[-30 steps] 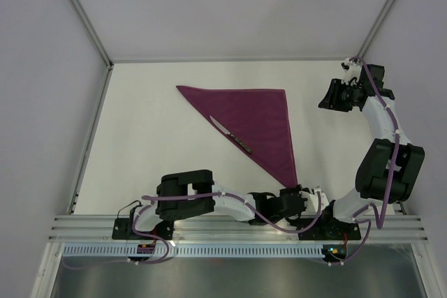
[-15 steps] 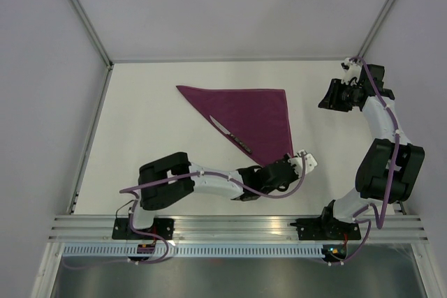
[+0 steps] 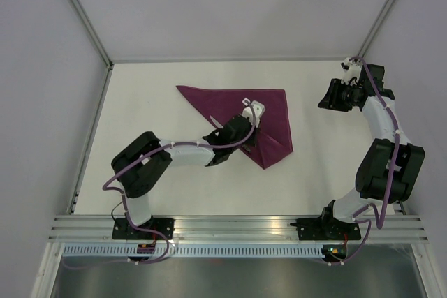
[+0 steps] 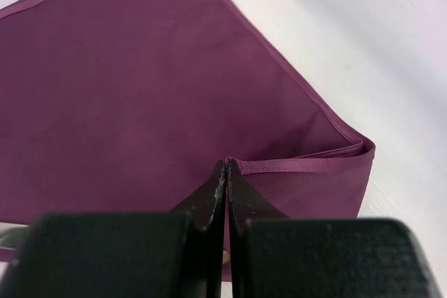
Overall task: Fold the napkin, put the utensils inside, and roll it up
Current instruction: Fold the napkin
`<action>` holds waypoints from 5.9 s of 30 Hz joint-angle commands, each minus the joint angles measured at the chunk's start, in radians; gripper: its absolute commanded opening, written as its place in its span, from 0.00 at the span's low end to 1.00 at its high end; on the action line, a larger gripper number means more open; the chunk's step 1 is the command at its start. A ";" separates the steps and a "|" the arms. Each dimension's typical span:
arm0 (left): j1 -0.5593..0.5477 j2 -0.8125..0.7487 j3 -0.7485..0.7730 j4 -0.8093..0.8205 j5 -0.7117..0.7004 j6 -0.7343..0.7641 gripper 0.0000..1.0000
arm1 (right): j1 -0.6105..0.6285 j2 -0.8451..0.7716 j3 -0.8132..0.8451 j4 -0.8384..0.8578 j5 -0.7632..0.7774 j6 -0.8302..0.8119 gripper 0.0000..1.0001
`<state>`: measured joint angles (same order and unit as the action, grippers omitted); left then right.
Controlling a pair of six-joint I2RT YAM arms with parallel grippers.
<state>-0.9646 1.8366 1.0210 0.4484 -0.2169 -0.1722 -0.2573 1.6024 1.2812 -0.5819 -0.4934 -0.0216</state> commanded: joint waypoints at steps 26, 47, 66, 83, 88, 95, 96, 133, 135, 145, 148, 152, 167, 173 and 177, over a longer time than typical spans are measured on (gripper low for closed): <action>0.411 -0.040 -0.081 -0.002 0.192 -0.243 0.02 | 0.056 -0.009 0.001 0.022 0.019 -0.008 0.45; 0.497 -0.039 -0.125 -0.008 0.212 -0.297 0.02 | 0.087 0.001 0.003 0.019 0.039 -0.014 0.45; 0.527 0.001 -0.124 -0.001 0.243 -0.331 0.02 | 0.093 0.010 0.006 0.011 0.041 -0.024 0.45; 0.645 -0.073 -0.066 -0.063 0.220 -0.363 0.61 | 0.095 0.010 0.006 0.008 0.036 -0.028 0.45; 0.753 -0.028 0.049 -0.201 0.182 -0.389 0.57 | 0.096 0.004 0.004 0.007 0.032 -0.028 0.45; 0.848 0.108 0.247 -0.302 0.205 -0.400 0.53 | 0.096 0.001 0.003 0.007 0.024 -0.028 0.45; 0.854 0.124 0.266 -0.307 0.209 -0.403 0.52 | 0.096 0.002 0.004 0.007 0.024 -0.028 0.45; 0.929 0.409 0.496 -0.271 0.381 -0.602 0.22 | 0.144 0.044 0.010 0.013 0.058 -0.037 0.44; 0.929 0.398 0.485 -0.246 0.396 -0.590 0.16 | 0.147 0.045 0.010 0.011 0.061 -0.037 0.43; 0.925 0.296 0.352 0.013 0.622 -0.556 0.02 | 0.156 0.044 0.012 0.013 0.070 -0.040 0.43; 0.922 0.271 0.315 0.116 0.760 -0.556 0.02 | 0.156 0.042 0.012 0.011 0.070 -0.041 0.43; 0.893 0.240 0.278 0.185 0.887 -0.534 0.02 | 0.161 0.041 0.012 0.011 0.072 -0.043 0.43; 0.672 0.217 0.137 0.182 1.171 -0.377 0.02 | 0.188 0.048 0.015 0.013 0.092 -0.043 0.43; 0.609 0.211 0.117 0.135 1.194 -0.320 0.02 | 0.194 0.053 0.015 0.011 0.096 -0.043 0.43; 0.573 0.211 0.126 0.069 1.188 -0.267 0.02 | 0.197 0.050 0.015 0.011 0.098 -0.043 0.43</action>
<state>-0.3668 2.0766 1.1400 0.5430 0.9268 -0.5468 -0.0673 1.6478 1.2812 -0.5827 -0.4114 -0.0601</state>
